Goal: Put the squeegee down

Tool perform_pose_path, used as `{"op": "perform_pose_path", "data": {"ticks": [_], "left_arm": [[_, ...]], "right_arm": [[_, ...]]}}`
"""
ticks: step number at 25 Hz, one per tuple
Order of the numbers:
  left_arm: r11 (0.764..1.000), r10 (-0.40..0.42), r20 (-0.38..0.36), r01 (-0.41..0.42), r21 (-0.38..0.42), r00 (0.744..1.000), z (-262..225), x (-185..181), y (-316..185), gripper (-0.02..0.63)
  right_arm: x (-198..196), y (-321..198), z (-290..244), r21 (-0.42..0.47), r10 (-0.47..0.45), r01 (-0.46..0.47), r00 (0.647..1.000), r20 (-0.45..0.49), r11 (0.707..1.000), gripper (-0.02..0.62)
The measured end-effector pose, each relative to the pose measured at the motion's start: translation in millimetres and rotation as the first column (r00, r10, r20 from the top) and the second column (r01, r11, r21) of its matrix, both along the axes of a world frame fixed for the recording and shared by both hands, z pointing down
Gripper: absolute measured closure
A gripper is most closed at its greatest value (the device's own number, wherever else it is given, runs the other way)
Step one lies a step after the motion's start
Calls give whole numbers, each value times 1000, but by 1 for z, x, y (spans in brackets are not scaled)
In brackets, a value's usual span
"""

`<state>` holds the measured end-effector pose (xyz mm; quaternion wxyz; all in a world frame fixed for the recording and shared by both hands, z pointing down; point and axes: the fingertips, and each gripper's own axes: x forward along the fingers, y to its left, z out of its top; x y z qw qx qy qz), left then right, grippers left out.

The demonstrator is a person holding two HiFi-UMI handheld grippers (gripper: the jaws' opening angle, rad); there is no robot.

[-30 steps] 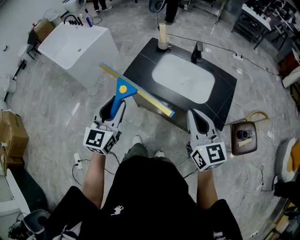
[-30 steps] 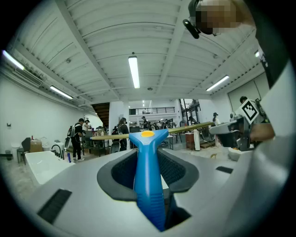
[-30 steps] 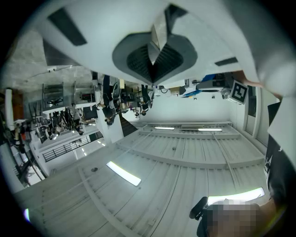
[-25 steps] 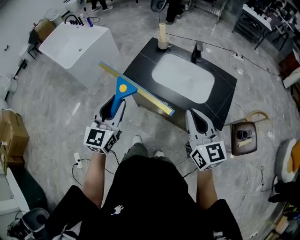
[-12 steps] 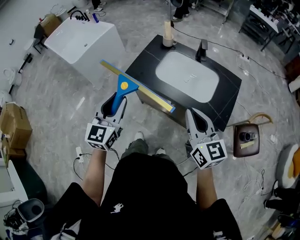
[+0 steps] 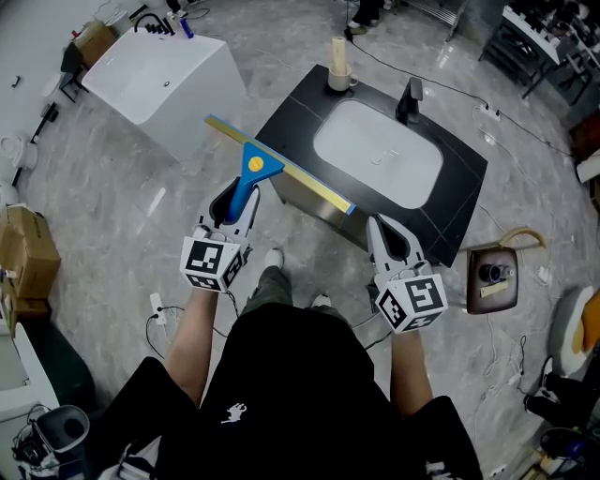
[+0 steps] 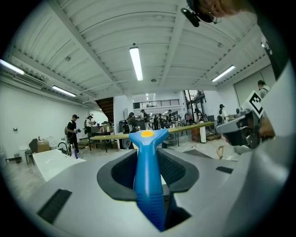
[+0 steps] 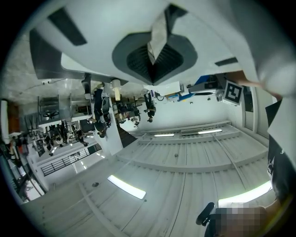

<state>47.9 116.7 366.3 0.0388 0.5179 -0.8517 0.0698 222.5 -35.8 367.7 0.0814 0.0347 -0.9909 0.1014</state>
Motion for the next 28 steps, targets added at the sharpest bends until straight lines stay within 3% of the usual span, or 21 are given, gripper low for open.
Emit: {"op": "perform_pose_path", "data": {"ticks": [9,17,28], "left_arm": [[999,41,41,-42,21,998,-15,-72,-16,469],[994,94,25,-96,59,995,-25,-138,-26,469],[977,196,-3,-195,82,981,-14,-202,-18,469]], "right_arm": [[-73,-9,-18,32,78,-79,997,25,996,594],[-135,-9,-33,73,136,-137,990,21,988,594],[-188,14,-29,100,224,-221,974,-17,970,594]]}}
